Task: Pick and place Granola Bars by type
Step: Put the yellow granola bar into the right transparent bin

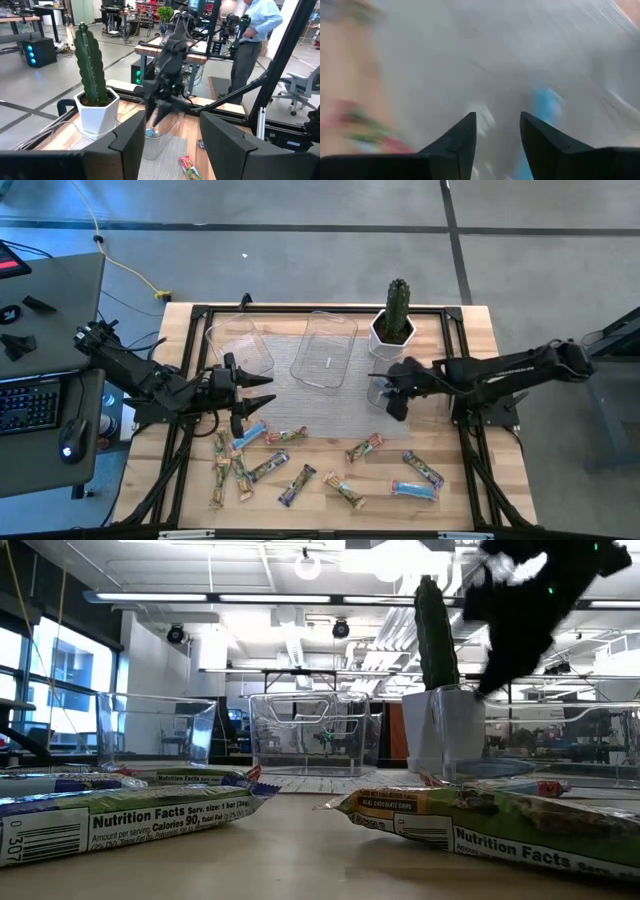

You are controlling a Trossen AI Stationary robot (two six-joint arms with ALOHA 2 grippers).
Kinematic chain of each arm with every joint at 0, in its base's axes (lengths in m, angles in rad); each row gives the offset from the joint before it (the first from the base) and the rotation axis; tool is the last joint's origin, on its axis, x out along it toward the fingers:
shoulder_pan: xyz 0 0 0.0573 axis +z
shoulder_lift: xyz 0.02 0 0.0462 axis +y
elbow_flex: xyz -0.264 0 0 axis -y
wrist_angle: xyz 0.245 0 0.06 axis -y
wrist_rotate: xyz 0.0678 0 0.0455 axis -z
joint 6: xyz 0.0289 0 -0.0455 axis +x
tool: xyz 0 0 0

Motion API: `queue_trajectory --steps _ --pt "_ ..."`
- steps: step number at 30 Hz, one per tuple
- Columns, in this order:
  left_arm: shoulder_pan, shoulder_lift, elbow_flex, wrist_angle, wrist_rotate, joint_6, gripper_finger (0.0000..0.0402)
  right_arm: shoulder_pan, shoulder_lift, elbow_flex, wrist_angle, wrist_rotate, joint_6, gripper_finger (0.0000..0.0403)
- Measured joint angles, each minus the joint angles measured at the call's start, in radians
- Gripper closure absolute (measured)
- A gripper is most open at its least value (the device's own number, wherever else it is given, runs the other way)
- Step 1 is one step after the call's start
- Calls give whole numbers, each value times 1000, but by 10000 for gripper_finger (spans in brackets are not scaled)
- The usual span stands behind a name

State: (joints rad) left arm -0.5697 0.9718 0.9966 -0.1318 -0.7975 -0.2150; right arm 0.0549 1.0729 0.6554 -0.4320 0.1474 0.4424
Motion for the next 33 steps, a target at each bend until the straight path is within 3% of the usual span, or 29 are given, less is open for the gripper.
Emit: queue_trajectory --steps 4,7,10,14,16,23,28,33 --pt "0 0 0 -1 0 0 220 120 14 15 294 -69 -39 268" --pt "0 0 0 -2 0 0 220 231 47 32 430 -23 -122 268" --pt "0 0 0 1 0 0 220 331 128 59 458 120 -123 268" --pt "0 0 0 1 0 0 220 428 308 127 443 85 -51 268" --pt "0 0 0 2 0 0 220 467 401 198 389 44 -38 268" --pt "0 0 0 1 0 -48 220 531 669 543 -129 -5 43 267" --pt "0 0 0 0 1 -100 220 548 786 681 -169 -118 85 267" --pt "0 0 0 -2 33 -134 220 550 837 743 -169 -135 129 267"
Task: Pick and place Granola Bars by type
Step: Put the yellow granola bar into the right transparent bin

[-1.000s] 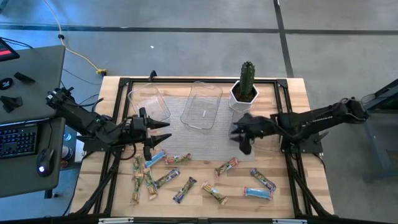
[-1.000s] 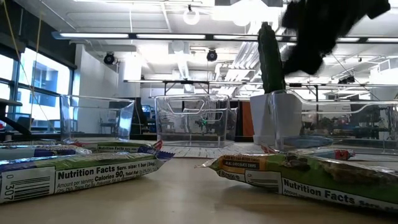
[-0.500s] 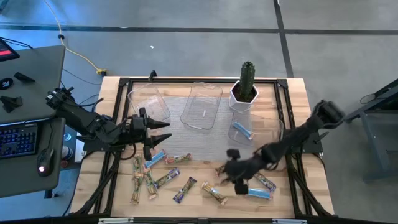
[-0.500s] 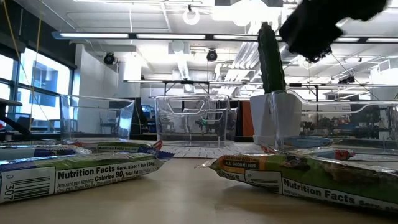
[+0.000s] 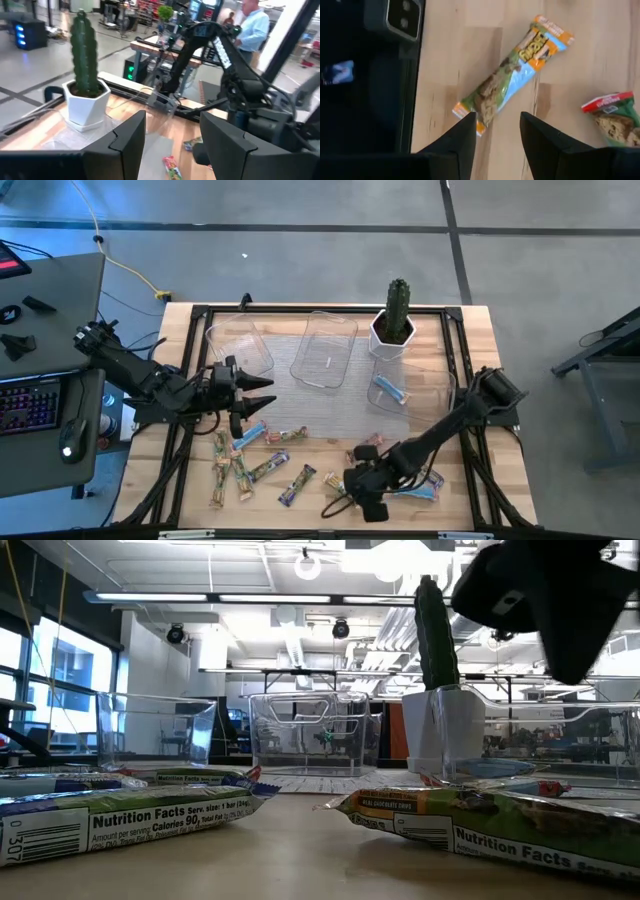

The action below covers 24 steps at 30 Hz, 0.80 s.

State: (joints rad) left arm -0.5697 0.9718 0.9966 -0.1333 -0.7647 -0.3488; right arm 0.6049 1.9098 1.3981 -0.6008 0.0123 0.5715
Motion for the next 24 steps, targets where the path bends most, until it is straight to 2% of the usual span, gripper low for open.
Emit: queue_trajectory --steps 7,10,14,21,24 --pt "0 0 0 -29 71 0 220 7 9 -15 7 5 122 267" --pt "0 0 0 -37 76 0 220 20 9 -23 54 34 132 267" --pt "0 0 0 -63 78 0 220 41 9 -23 77 48 63 267" --pt "0 0 0 -55 77 -1 220 63 9 -23 60 42 218 268" --pt "0 0 0 -51 77 -1 220 75 9 -23 61 55 210 268"
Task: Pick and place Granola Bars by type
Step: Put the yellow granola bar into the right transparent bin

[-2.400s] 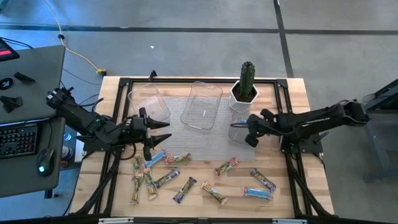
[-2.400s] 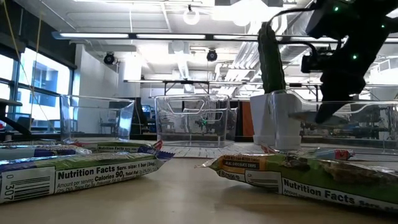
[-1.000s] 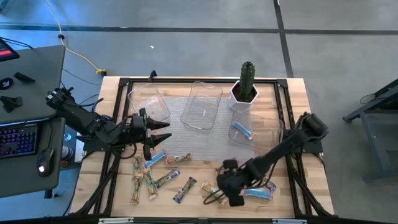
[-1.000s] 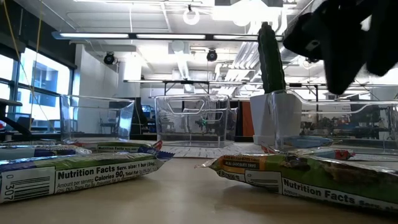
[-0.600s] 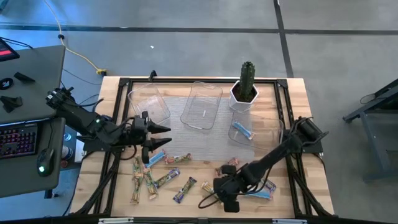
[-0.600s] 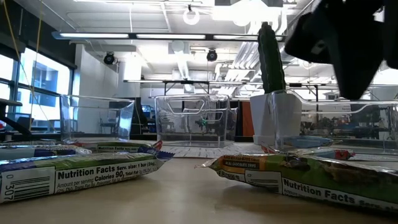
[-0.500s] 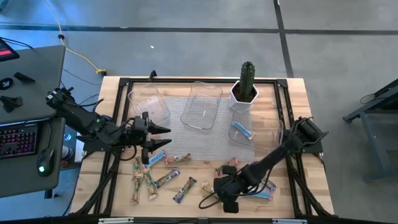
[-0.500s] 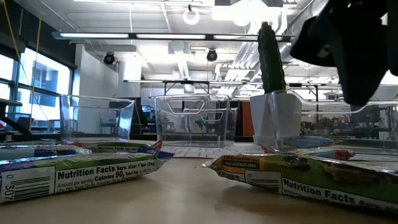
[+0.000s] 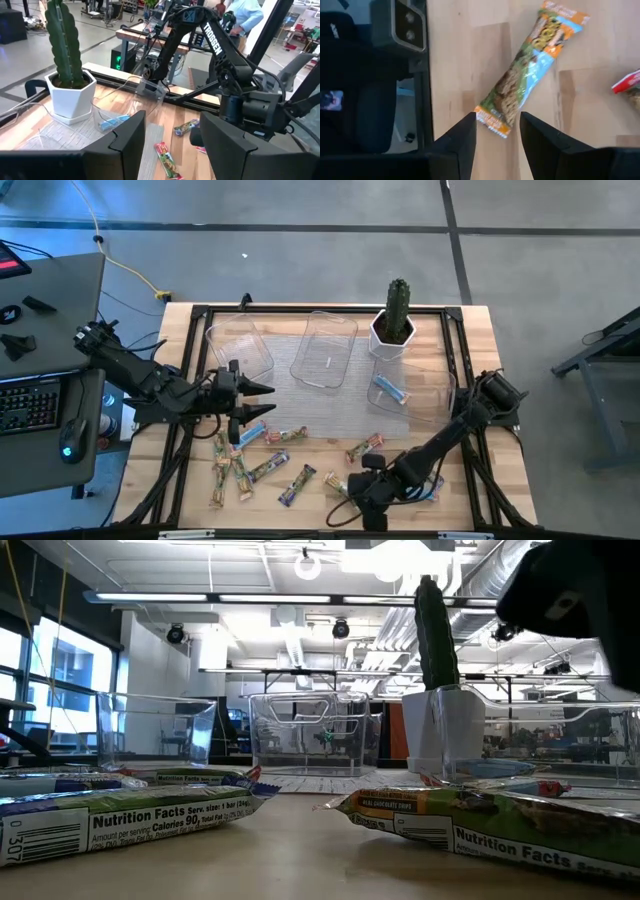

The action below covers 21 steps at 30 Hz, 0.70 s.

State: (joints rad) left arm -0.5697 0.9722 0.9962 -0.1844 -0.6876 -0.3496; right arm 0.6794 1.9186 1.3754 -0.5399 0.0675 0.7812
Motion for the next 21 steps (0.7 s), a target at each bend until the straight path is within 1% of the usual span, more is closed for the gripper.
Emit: queue_trajectory --steps 10,15,18,21 --pt "0 0 0 0 0 -52 220 1 0 0 22 46 0 263" --pt "0 0 0 -1 0 -53 220 0 18 0 75 17 -17 231" --pt "0 0 0 -2 0 -53 220 0 21 -2 90 45 -28 209" --pt "0 0 0 -6 0 -53 220 0 22 -16 93 101 -14 194"
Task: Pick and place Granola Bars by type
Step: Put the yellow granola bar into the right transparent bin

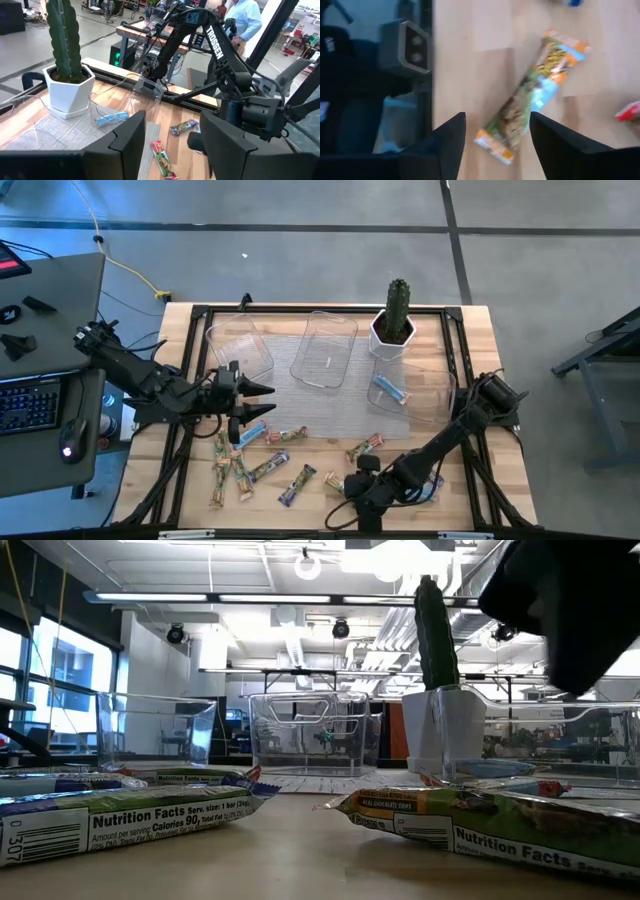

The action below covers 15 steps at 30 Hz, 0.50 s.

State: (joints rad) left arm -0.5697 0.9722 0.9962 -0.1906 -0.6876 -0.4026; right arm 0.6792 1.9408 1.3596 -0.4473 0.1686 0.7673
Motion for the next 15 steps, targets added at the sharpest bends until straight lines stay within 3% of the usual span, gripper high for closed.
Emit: queue_trajectory --steps 6,15 --pt "0 0 0 -2 18 0 220 3 2 -78 40 8 120 190" --pt "0 0 0 -3 26 0 220 7 4 -107 140 13 110 190"
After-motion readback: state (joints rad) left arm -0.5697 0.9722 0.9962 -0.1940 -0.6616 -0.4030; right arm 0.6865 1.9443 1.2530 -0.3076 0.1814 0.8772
